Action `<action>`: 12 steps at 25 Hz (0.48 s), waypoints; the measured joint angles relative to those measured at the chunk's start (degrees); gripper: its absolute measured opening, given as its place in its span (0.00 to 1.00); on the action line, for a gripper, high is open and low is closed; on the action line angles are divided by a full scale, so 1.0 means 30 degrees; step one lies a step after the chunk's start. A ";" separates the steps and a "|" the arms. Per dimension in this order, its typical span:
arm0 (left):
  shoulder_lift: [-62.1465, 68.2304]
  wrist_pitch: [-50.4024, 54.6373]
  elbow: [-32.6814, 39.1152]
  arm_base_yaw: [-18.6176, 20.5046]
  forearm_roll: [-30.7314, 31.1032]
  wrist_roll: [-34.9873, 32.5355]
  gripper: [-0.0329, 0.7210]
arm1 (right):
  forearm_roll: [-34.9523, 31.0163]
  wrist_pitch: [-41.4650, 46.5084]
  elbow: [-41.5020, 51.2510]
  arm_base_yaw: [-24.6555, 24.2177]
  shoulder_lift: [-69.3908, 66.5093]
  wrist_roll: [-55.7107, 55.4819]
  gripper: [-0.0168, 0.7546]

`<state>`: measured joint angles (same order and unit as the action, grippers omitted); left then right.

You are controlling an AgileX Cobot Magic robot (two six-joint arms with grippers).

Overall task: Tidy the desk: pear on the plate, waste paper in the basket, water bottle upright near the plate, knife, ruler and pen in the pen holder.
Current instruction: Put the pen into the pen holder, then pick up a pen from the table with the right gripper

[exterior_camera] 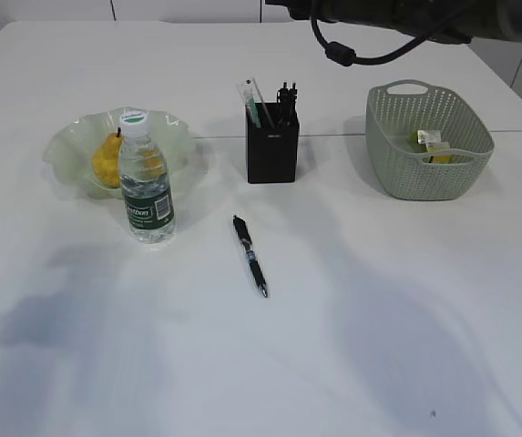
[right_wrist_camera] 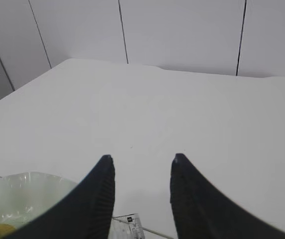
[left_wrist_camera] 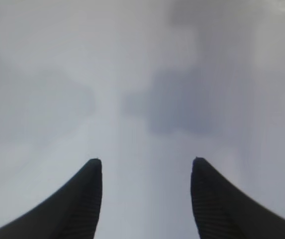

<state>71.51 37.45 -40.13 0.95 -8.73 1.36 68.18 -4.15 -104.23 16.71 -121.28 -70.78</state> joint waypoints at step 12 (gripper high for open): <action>0.0000 0.0279 0.0000 0.0000 0.0639 0.0000 0.58 | 0.3346 -0.0454 0.0000 0.0074 0.0009 -0.2396 0.39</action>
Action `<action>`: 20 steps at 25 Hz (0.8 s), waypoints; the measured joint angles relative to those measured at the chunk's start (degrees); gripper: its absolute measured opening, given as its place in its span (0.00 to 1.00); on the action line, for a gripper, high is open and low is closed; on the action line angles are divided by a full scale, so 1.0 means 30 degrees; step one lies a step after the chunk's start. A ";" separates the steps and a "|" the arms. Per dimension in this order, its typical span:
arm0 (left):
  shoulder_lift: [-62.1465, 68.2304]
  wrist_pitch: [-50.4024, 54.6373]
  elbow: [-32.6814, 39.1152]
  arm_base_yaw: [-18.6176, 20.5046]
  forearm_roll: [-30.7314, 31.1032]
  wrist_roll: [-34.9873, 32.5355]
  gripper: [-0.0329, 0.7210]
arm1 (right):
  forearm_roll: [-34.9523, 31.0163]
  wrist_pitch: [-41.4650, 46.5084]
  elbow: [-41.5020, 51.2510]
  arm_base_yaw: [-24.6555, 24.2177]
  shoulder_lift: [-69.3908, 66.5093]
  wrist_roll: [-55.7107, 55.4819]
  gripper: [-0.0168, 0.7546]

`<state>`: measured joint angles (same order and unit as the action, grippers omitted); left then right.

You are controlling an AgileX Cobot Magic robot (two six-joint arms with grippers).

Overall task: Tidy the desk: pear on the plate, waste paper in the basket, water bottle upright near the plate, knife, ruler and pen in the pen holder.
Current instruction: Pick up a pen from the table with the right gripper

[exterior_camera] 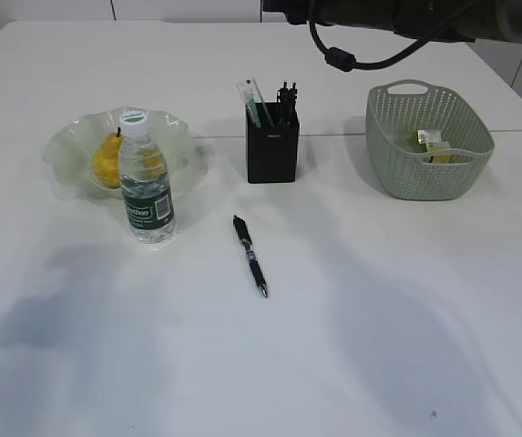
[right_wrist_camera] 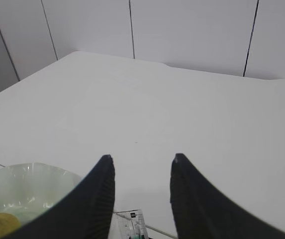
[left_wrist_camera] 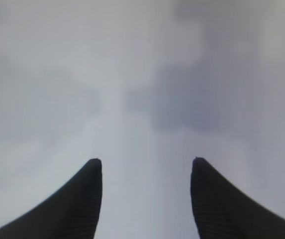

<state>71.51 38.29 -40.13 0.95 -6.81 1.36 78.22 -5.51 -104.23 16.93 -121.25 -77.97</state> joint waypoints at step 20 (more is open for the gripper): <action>0.0000 -0.0002 0.0000 0.0000 0.0028 0.0000 0.58 | 0.8944 -0.1168 0.0000 -0.0034 -0.1444 -0.3484 0.39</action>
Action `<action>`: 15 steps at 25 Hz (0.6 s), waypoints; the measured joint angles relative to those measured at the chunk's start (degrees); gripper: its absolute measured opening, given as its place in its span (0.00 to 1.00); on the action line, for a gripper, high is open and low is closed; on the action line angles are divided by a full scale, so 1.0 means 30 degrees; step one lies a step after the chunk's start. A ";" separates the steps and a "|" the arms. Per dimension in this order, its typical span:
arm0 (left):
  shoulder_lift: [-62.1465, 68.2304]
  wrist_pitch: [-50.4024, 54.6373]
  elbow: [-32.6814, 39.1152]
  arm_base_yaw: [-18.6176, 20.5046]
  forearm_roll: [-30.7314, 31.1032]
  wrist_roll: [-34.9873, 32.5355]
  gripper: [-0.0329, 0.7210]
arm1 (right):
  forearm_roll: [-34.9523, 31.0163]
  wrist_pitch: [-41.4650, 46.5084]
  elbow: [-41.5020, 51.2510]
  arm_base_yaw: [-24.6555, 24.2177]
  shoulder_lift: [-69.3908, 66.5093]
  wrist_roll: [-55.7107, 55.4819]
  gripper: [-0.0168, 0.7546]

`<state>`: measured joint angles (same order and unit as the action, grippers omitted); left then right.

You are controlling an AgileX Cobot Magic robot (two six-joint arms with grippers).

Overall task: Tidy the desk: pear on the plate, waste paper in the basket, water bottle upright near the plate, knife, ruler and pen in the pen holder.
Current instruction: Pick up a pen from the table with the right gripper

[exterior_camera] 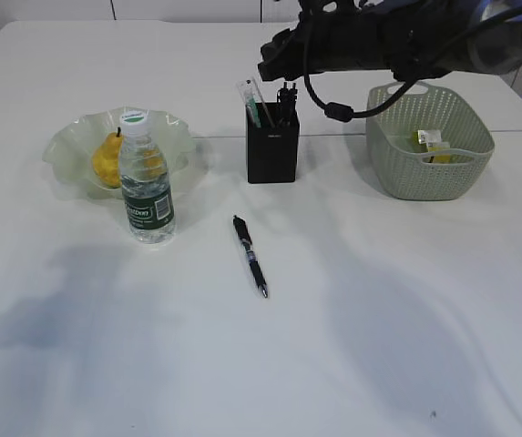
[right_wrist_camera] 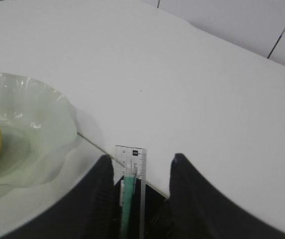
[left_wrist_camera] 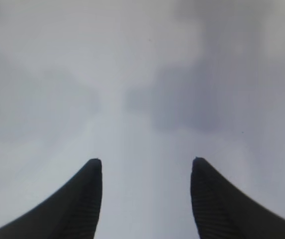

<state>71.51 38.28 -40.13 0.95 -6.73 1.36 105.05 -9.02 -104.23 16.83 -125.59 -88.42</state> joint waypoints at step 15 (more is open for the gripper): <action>-0.0192 0.0037 0.0000 0.0000 0.0000 0.0000 0.58 | 0.0169 -0.1417 0.0000 0.0000 0.0707 -0.7589 0.39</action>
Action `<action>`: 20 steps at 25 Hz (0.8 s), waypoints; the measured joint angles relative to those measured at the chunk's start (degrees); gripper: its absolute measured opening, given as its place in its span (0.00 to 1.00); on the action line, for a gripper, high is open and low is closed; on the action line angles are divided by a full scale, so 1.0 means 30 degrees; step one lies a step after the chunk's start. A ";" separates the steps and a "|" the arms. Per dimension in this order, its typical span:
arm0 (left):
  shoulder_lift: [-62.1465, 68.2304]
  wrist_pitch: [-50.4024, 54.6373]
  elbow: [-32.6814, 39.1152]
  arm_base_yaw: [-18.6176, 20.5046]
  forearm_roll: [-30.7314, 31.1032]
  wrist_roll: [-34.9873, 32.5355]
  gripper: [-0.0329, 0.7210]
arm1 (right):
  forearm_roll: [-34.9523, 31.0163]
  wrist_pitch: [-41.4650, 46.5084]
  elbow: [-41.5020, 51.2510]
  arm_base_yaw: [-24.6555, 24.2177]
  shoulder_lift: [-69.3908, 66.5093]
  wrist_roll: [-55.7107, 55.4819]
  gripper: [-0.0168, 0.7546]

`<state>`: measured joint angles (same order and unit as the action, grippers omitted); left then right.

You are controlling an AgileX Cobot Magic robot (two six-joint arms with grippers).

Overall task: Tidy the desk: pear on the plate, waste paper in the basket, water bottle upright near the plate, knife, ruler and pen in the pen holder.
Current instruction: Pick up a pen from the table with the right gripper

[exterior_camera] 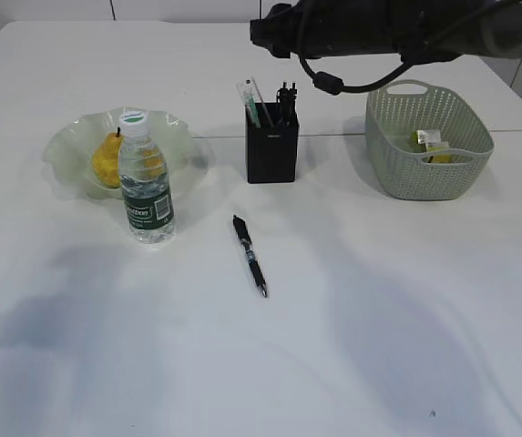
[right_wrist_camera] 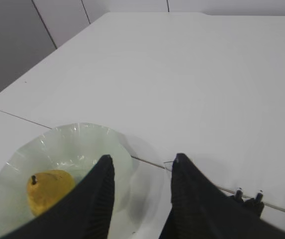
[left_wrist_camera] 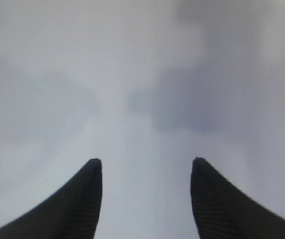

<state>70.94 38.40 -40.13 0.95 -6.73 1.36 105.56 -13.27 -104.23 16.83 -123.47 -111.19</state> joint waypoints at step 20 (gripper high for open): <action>-0.4616 0.2829 0.0000 0.0000 0.1199 0.0000 0.58 | 0.0046 -0.0636 0.7121 0.0000 0.5699 -0.1747 0.41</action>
<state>57.09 46.88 -40.13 0.95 -3.13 1.36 105.70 -15.18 -82.87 16.83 -106.37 -116.43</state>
